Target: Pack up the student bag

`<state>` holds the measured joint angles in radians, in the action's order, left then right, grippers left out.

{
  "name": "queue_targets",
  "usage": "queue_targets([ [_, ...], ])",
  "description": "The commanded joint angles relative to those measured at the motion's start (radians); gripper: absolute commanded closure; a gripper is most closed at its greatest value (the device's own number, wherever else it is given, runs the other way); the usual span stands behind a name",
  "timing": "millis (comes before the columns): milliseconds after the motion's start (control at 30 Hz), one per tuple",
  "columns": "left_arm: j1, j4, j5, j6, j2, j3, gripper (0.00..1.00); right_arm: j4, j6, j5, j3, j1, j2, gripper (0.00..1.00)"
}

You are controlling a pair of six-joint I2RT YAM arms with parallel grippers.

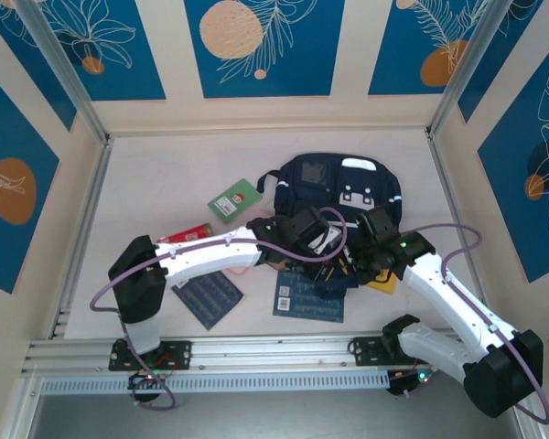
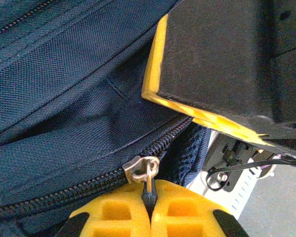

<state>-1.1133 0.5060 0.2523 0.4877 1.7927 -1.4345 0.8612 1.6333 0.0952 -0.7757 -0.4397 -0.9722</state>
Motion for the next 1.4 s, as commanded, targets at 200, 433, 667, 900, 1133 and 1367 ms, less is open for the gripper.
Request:
queue_targets([
  [200,0.017,0.089,-0.088,-0.096,-0.047,-0.043,1.00,0.038,-0.051,0.134,-0.027,0.012,0.055,1.00],
  [433,0.083,0.098,-0.057,-0.100,-0.106,0.036,1.00,0.049,-0.108,0.160,-0.044,0.013,0.065,1.00],
  [667,0.135,0.115,-0.029,-0.118,-0.135,0.082,1.00,0.059,-0.189,0.170,-0.077,0.039,0.076,1.00],
  [900,0.179,0.114,-0.003,-0.128,-0.161,0.125,1.00,0.043,-0.368,0.135,-0.086,0.122,0.084,1.00],
  [1133,0.220,0.121,0.018,-0.161,-0.129,0.132,1.00,0.050,-0.485,0.132,-0.106,0.165,0.075,1.00],
  [1367,0.204,0.063,0.094,-0.134,-0.091,0.084,1.00,0.040,-0.576,0.112,-0.127,0.256,0.043,0.92],
])
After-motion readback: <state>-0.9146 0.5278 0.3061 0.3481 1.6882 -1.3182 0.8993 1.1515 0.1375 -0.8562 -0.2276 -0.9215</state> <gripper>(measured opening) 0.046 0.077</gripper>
